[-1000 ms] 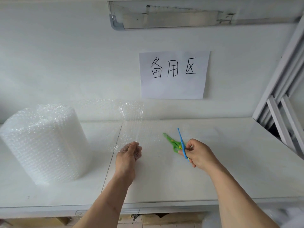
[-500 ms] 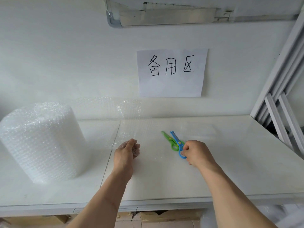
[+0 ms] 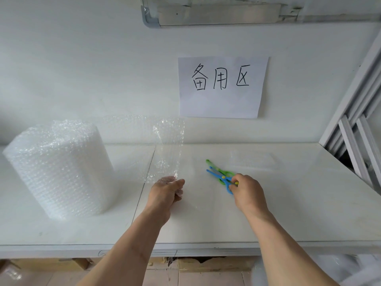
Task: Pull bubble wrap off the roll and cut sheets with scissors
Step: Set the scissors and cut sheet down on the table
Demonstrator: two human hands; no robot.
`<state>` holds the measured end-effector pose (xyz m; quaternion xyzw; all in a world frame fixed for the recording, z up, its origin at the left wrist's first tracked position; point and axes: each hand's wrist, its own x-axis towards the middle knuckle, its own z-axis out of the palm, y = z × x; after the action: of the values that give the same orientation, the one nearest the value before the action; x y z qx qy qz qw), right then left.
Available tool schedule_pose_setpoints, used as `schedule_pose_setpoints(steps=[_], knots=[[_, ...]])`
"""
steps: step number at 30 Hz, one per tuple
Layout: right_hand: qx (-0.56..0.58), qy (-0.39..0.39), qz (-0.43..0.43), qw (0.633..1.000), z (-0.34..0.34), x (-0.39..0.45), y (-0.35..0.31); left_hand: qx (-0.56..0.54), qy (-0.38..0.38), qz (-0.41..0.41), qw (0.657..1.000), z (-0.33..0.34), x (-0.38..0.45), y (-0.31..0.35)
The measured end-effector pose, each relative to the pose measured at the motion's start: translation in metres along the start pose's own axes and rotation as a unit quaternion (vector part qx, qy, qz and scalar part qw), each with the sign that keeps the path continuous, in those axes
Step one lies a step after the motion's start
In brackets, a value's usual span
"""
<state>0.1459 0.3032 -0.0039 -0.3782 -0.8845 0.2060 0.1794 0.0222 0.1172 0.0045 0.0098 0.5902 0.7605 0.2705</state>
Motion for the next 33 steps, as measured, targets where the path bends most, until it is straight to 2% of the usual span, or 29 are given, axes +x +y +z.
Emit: schedule_pose_setpoints(steps=[10,16,18,20,23,27,29,33], knots=[[0.007,0.057,0.032,0.998,0.005,-0.005,0.005,0.039,0.021,0.001,0.999,-0.004,-0.006,0.001],[0.002,0.087,0.023,0.996,0.004,-0.011,0.005,0.057,0.005,-0.012,0.998,-0.004,-0.011,0.007],[0.015,0.118,0.005,0.993,0.002,-0.018,0.001,0.080,0.003,-0.015,0.997,-0.006,-0.014,0.009],[0.039,0.127,-0.070,0.989,0.004,-0.024,-0.004,0.123,-0.001,-0.015,0.992,-0.008,-0.019,0.011],[0.078,0.058,-0.191,0.977,0.012,-0.034,-0.010,0.211,-0.011,-0.015,0.977,-0.009,-0.025,0.016],[0.087,-0.051,-0.259,0.961,0.019,-0.044,-0.012,0.293,-0.048,-0.032,0.954,-0.014,-0.028,0.021],[0.096,-0.083,-0.255,0.959,0.015,-0.047,-0.011,0.278,-0.084,-0.058,0.955,-0.021,-0.029,0.026],[0.104,-0.111,-0.254,0.955,0.006,-0.057,-0.007,0.203,-0.232,-0.085,0.948,-0.046,-0.033,0.032]])
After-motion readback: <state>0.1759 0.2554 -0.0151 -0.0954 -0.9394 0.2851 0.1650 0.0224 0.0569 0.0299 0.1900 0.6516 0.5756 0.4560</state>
